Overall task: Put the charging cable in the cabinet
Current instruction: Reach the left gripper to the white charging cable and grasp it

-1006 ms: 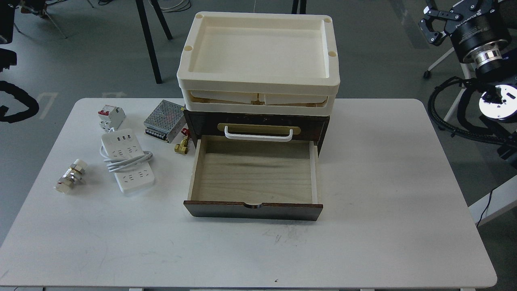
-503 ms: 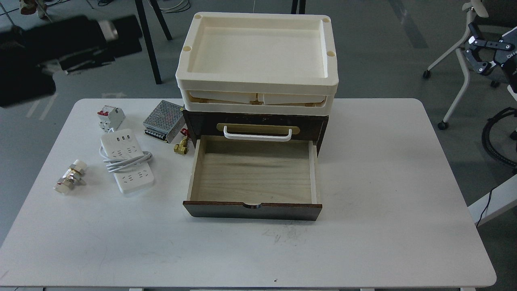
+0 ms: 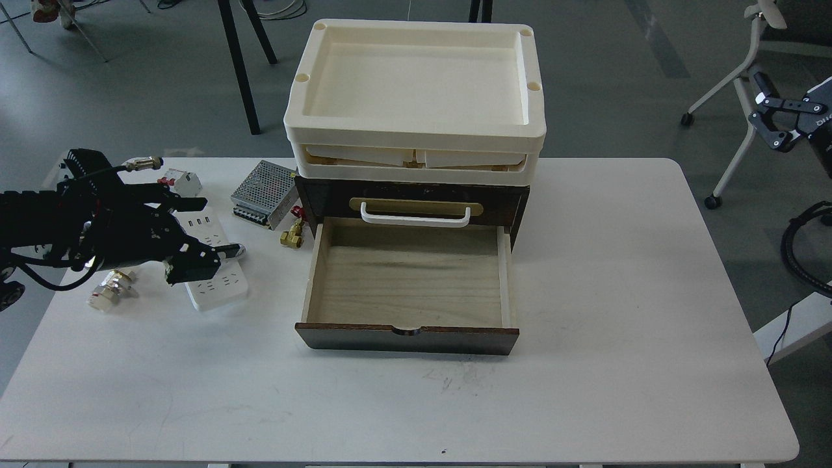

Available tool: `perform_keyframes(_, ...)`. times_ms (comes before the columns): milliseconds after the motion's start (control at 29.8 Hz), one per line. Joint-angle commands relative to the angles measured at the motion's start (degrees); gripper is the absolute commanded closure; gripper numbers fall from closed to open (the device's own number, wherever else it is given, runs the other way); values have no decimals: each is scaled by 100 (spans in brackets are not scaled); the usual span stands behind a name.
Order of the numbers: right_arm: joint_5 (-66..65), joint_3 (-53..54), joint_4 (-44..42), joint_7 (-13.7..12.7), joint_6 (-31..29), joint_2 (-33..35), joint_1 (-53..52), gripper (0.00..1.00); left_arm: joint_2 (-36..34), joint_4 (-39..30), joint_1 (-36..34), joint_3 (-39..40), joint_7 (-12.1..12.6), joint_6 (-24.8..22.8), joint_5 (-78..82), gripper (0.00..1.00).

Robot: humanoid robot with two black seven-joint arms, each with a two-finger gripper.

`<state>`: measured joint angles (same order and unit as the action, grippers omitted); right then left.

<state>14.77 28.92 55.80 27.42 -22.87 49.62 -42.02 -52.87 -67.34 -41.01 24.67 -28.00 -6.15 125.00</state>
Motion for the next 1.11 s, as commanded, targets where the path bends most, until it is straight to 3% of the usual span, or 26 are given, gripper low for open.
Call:
perform_keyframes(0,-1,8,-8,0,2,-5,53,0,434,493,-30,-58,0,26,0,3)
perform_keyframes(134,-1,8,-17,0,2,3,79,0,821,1116,-56,-524,0,61,0,5)
perform_keyframes(335,-1,17,-17,0,11,-5,141,0,1454,2276,-126,-621,0,342,0,8)
perform_keyframes(436,-1,17,-17,0,11,-5,176,0,1613,2646,-231,-840,0,483,0,16)
perform_keyframes(737,-1,26,-34,0,11,-5,220,0,1815,3332,-337,-1614,0,966,0,40)
perform_keyframes(1006,0,44,-34,17,2,-5,247,0,1815,3464,-293,-1658,0,1020,0,45)
perform_keyframes(1073,8,44,-34,17,2,-5,247,0,1824,3464,-267,-1658,0,1011,0,54)
